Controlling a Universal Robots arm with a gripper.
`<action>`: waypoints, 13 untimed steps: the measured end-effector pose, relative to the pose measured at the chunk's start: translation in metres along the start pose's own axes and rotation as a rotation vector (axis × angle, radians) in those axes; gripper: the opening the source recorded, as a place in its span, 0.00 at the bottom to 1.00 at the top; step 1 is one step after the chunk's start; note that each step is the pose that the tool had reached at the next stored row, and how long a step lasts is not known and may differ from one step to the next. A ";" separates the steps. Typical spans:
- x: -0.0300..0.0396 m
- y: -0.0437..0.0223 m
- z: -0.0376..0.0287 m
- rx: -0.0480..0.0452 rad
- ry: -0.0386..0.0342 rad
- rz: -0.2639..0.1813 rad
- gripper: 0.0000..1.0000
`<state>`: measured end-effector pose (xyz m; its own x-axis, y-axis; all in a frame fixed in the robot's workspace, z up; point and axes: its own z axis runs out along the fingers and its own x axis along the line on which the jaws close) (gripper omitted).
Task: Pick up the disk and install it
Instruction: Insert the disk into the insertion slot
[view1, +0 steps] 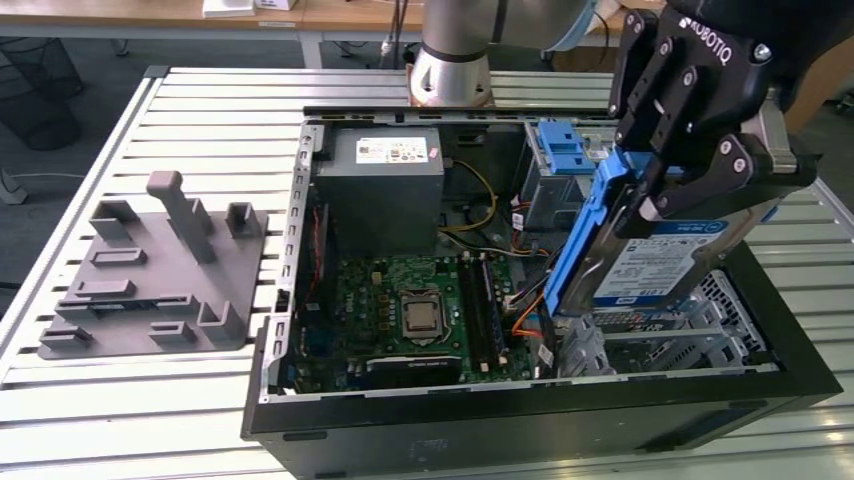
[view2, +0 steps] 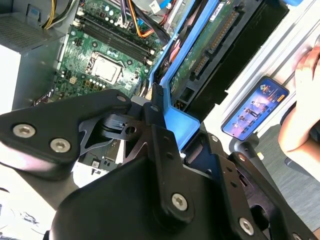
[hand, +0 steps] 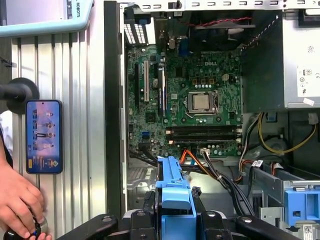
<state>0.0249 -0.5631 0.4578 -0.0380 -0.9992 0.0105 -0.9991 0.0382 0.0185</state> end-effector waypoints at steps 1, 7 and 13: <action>0.0001 -0.0009 0.0002 0.0000 0.0001 0.000 0.37; 0.0001 -0.0022 0.0003 0.0000 0.0010 0.001 0.37; 0.0001 -0.0073 0.0010 0.0000 0.0009 0.001 0.37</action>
<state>0.0322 -0.5635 0.4567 -0.0386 -0.9992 0.0114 -0.9991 0.0388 0.0185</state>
